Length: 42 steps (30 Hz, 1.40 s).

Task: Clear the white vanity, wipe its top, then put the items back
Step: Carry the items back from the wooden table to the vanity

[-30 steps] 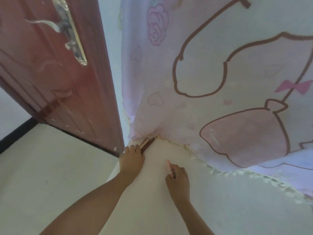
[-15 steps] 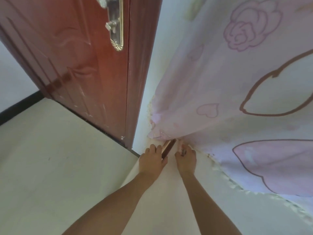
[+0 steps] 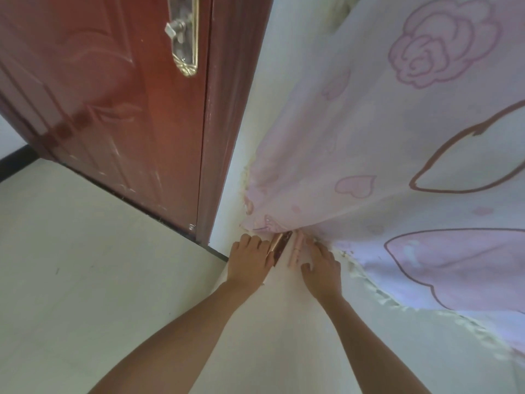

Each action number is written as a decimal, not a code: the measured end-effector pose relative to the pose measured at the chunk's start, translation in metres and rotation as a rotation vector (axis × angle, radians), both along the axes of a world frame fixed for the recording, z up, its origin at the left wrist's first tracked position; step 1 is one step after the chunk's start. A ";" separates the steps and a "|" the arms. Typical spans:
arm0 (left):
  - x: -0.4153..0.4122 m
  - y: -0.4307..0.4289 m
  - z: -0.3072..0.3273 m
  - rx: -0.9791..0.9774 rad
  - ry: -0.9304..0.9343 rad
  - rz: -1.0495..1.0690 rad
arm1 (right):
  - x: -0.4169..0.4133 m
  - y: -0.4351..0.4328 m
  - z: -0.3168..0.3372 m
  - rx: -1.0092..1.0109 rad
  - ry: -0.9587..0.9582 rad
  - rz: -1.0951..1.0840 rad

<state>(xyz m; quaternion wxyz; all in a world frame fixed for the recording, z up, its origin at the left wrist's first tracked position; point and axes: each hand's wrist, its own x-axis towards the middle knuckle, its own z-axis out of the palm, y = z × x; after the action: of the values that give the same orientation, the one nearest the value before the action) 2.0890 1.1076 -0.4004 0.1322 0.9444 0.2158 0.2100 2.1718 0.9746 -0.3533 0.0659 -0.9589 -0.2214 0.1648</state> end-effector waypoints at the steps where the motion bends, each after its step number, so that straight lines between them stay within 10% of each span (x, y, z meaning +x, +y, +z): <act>1: -0.001 0.001 -0.002 -0.012 -0.001 -0.020 | -0.001 0.001 0.000 -0.009 -0.003 -0.006; 16: -0.010 0.018 -0.005 -0.040 0.039 -0.212 | -0.022 -0.006 0.012 0.360 -0.095 -0.219; 42: -0.058 0.030 0.025 -0.053 0.211 -0.265 | -0.066 -0.033 0.033 0.029 -0.416 0.049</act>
<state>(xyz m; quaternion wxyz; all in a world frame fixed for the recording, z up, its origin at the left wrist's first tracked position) 2.0312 1.1380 -0.3753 0.1604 0.9775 0.1077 0.0848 2.1053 0.9421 -0.3206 0.0284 -0.9656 -0.2558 -0.0382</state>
